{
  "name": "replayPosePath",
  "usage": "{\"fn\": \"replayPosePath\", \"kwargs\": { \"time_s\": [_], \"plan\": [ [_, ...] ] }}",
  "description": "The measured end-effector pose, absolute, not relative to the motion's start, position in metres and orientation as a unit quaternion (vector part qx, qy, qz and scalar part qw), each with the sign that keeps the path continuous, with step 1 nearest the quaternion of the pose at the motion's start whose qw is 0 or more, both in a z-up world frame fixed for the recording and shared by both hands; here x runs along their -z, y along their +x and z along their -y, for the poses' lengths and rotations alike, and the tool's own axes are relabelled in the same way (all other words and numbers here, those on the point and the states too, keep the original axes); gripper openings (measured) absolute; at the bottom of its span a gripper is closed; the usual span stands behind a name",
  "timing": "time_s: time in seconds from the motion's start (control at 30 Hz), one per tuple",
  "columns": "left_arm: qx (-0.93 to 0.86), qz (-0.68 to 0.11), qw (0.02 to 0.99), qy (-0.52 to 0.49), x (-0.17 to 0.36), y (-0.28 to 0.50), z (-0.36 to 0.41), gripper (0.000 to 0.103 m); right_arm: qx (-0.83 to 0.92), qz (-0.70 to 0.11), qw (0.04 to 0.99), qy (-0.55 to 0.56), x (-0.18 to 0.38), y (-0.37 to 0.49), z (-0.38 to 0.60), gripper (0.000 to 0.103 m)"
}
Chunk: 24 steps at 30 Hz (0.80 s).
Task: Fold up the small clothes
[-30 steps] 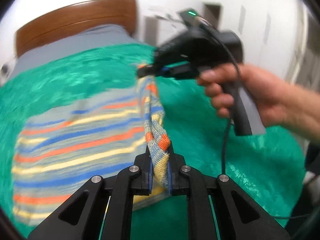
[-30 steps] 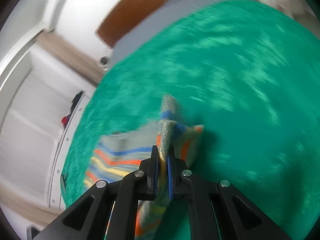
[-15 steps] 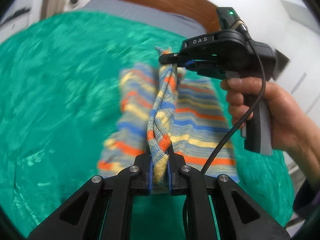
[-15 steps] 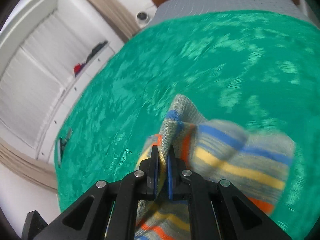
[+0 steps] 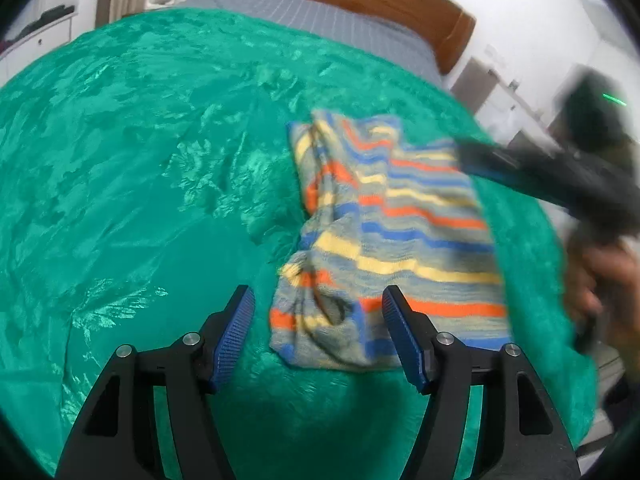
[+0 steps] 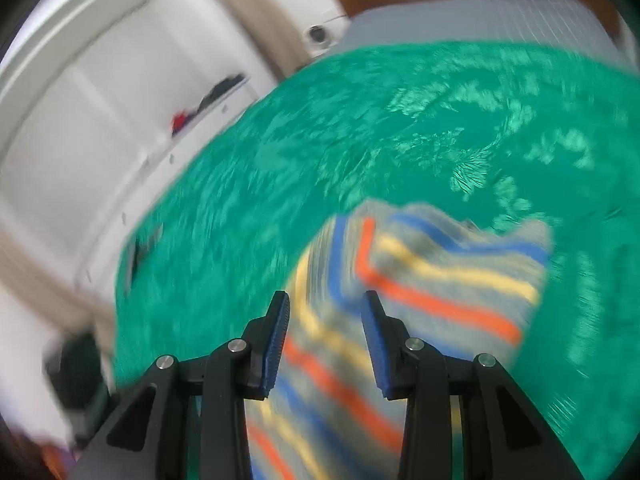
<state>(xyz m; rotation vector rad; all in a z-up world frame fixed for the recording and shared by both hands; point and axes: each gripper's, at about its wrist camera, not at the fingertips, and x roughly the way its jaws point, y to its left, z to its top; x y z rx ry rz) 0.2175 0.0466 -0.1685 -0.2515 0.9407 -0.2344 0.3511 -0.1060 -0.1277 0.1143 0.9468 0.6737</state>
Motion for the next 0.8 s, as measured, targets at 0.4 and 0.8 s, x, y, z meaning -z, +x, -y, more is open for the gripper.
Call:
{"fn": "replayPosePath", "kwargs": {
  "time_s": [0.4,0.8],
  "plan": [
    [0.086,-0.465,0.877,-0.085,0.145,0.183,-0.066,0.086,-0.249,-0.481,0.841,-0.013,0.155,0.231,0.123,0.064],
    [0.093,-0.451,0.887,-0.031,0.128,0.110,-0.065,0.099,-0.129,-0.448,0.884,0.014,0.147,0.108,0.145,0.092]
  ]
}}
